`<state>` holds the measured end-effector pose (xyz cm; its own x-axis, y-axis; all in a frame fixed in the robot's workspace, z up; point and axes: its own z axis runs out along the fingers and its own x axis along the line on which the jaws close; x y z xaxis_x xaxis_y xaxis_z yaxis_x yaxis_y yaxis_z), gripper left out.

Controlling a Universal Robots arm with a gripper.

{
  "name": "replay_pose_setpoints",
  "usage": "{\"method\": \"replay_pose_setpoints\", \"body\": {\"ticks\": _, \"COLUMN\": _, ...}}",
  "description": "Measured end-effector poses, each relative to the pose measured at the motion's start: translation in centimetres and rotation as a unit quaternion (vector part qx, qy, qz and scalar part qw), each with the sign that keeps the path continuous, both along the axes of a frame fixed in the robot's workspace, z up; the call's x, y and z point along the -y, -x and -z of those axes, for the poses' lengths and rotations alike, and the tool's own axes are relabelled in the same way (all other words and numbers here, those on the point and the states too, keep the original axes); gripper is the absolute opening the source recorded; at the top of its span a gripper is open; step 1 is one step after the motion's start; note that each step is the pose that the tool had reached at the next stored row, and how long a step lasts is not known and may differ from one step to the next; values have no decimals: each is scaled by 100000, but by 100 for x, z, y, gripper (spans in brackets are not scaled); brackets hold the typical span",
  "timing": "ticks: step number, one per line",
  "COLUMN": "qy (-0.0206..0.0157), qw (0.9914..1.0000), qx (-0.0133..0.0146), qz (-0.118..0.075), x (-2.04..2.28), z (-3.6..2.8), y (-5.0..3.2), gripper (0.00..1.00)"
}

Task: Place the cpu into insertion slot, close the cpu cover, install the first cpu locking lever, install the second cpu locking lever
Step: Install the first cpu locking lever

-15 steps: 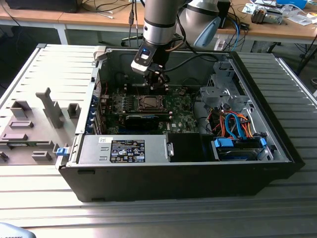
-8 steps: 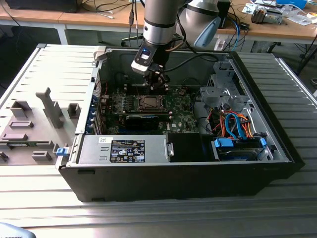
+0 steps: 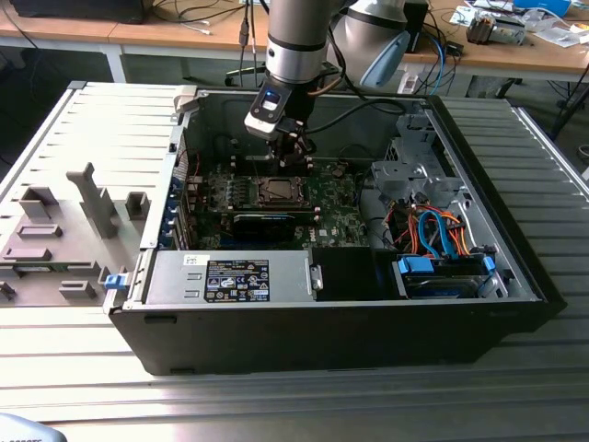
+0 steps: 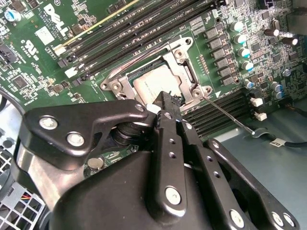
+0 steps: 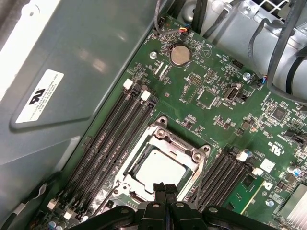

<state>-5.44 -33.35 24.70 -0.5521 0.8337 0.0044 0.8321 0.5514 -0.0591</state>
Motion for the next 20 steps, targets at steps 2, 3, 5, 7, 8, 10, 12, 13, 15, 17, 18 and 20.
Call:
{"method": "replay_pose_setpoints", "body": {"ticks": 2, "qy": -2, "qw": 100000, "qx": 1, "qz": -219, "x": 0, "z": 0, "y": 0, "gripper": 11}}
{"method": "replay_pose_setpoints", "body": {"ticks": 3, "qy": 1, "qw": 100000, "qx": 0, "qz": -274, "x": 0, "z": 0, "y": 0, "gripper": 11}}
{"method": "replay_pose_setpoints", "body": {"ticks": 5, "qy": -1, "qw": 99999, "qx": 0, "qz": -400, "x": 0, "z": 0, "y": 0, "gripper": 11}}
{"method": "replay_pose_setpoints", "body": {"ticks": 7, "qy": -1, "qw": 99998, "qx": -1, "qz": -567, "x": 0, "z": 0, "y": 0, "gripper": 11}}
{"method": "replay_pose_setpoints", "body": {"ticks": 8, "qy": 0, "qw": 99998, "qx": 3, "qz": -622, "x": 0, "z": 0, "y": 0, "gripper": 11}}
{"method": "replay_pose_setpoints", "body": {"ticks": 10, "qy": 1, "qw": 99997, "qx": 2, "qz": -728, "x": 0, "z": 0, "y": 0, "gripper": 11}}
{"method": "replay_pose_setpoints", "body": {"ticks": 12, "qy": 0, "qw": 99996, "qx": 2, "qz": -847, "x": 0, "z": 0, "y": 0, "gripper": 11}}
{"method": "replay_pose_setpoints", "body": {"ticks": 13, "qy": 0, "qw": 99996, "qx": 2, "qz": -900, "x": 0, "z": 0, "y": 0, "gripper": 11}}
{"method": "replay_pose_setpoints", "body": {"ticks": 15, "qy": -2, "qw": 99995, "qx": 1, "qz": -1045, "x": 0, "z": 0, "y": 0, "gripper": 11}}
{"method": "replay_pose_setpoints", "body": {"ticks": 17, "qy": -1, "qw": 99993, "qx": 0, "qz": -1180, "x": 0, "z": 0, "y": 0, "gripper": 11}}
{"method": "replay_pose_setpoints", "body": {"ticks": 18, "qy": -1, "qw": 99992, "qx": 1, "qz": -1231, "x": 0, "z": 0, "y": 0, "gripper": 11}}
{"method": "replay_pose_setpoints", "body": {"ticks": 20, "qy": 1, "qw": 99991, "qx": 1, "qz": -1342, "x": 0, "z": 0, "y": 0, "gripper": 11}}
